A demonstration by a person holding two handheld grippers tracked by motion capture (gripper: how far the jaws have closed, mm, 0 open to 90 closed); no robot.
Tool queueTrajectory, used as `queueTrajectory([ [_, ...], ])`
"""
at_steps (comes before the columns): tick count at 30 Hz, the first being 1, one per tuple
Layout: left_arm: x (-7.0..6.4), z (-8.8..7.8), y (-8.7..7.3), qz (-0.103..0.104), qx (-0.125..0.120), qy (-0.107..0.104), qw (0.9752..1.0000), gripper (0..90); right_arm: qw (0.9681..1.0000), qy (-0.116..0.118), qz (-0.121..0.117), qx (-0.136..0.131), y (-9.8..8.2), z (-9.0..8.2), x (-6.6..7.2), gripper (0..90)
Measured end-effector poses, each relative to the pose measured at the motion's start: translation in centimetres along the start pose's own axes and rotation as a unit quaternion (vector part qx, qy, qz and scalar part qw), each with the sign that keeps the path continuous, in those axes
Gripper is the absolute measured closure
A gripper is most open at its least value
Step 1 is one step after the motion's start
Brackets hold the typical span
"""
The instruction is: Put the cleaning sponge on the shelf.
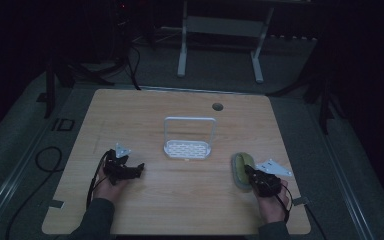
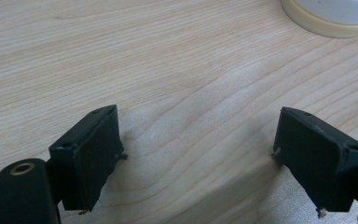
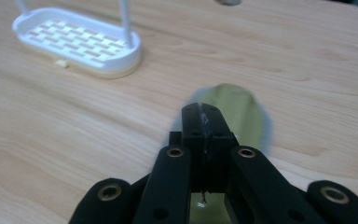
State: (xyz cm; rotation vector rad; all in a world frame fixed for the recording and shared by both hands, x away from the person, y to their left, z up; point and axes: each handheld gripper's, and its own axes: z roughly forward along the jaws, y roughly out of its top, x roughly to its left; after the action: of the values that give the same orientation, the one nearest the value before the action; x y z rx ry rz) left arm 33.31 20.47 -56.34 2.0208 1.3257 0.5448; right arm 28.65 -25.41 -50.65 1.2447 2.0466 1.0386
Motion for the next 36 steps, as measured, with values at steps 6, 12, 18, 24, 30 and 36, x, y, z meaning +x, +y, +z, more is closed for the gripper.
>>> queueTrajectory([
  [6,0.0,0.0,0.0,0.0,0.0,0.0,1.0,14.7,0.9996,0.009,-0.017,0.02,0.4,1.2,1.0,89.9],
  [12,0.0,0.0,0.0,-0.001,0.0,0.001,1.0,14.6,0.9992,0.012,-0.022,0.031,0.2,1.4,1.1,89.9],
  [18,0.0,0.0,0.0,-0.001,0.0,0.001,1.0,14.4,0.9991,0.007,-0.018,0.038,-0.4,1.3,0.7,89.9],
  [24,-0.1,0.0,0.0,-0.001,0.0,0.001,1.0,14.4,0.9988,0.0,-0.016,0.047,-1.2,0.3,-0.3,89.8],
  [30,-0.1,0.0,0.0,-0.001,0.001,0.001,1.0,14.4,0.9983,-0.01,-0.017,0.055,-1.6,-0.4,-1.4,89.8],
  [36,-0.1,0.0,0.0,-0.002,0.0,0.001,1.0,14.4,0.9976,-0.024,-0.014,0.064,-2.0,-0.9,-3.0,89.8],
])
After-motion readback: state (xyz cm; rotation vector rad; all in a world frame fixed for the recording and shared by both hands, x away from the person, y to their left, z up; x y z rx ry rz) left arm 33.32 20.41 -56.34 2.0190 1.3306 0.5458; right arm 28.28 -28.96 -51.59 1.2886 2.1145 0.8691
